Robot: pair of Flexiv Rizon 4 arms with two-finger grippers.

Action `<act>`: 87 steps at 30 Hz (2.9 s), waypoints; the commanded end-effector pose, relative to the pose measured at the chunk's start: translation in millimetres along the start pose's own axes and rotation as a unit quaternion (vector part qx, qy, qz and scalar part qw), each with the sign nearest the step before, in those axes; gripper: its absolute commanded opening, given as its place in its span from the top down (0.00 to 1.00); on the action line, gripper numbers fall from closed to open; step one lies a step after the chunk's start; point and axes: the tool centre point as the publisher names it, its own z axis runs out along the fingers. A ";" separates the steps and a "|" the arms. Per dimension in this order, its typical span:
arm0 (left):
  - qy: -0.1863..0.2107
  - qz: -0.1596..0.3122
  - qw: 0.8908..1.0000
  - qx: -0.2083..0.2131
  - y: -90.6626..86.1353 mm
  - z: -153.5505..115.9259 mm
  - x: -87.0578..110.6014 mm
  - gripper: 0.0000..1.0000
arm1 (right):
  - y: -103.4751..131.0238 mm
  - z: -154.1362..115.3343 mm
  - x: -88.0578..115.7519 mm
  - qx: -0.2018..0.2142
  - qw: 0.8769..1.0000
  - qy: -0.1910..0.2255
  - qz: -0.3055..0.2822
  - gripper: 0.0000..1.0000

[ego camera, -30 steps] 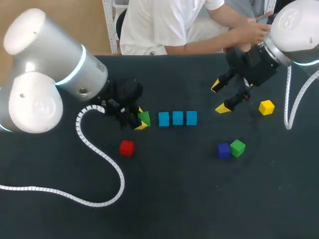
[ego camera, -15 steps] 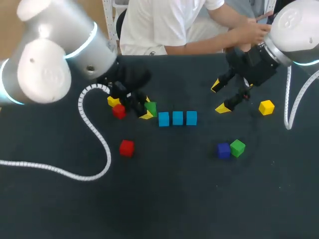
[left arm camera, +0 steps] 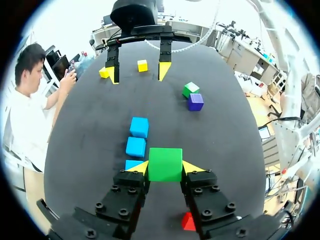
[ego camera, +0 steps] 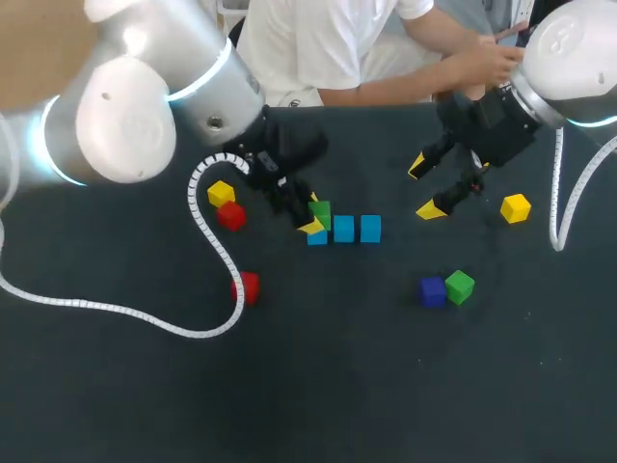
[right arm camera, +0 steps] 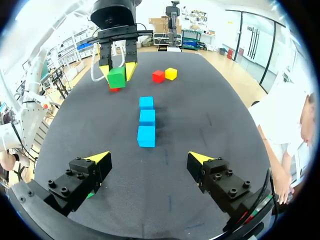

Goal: Place the blue cubes, place green cubes on the blue cubes, place the yellow cubes on the green cubes, then place the red cubes on the yellow cubes, and place purple cube on the red cubes.

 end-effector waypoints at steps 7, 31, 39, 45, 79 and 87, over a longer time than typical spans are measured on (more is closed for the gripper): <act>0.000 0.012 1.000 0.001 -1.6 -2.6 -1.6 1.00 | 0.9 -0.3 0.2 0.001 1.000 -0.001 0.000 0.00; 0.007 0.007 1.000 0.005 -7.4 2.3 -9.8 1.00 | 0.9 -0.3 0.2 0.001 1.000 -0.001 0.000 0.00; 0.061 -0.022 0.998 0.013 -18.6 6.3 -29.3 1.00 | 0.9 -0.3 0.2 0.001 1.000 -0.001 0.000 0.00; 0.042 -0.046 0.998 0.001 -24.7 8.1 -28.9 1.00 | 0.9 -0.3 0.2 0.001 1.000 -0.001 0.000 0.00; 0.000 -0.069 0.997 -0.030 -3.8 30.2 -13.6 1.00 | 0.9 -0.3 0.2 0.001 1.000 -0.001 0.000 0.00; 0.001 -0.046 0.999 -0.017 5.2 29.0 -17.0 1.00 | 0.9 -0.3 0.2 0.001 1.000 -0.001 0.000 0.00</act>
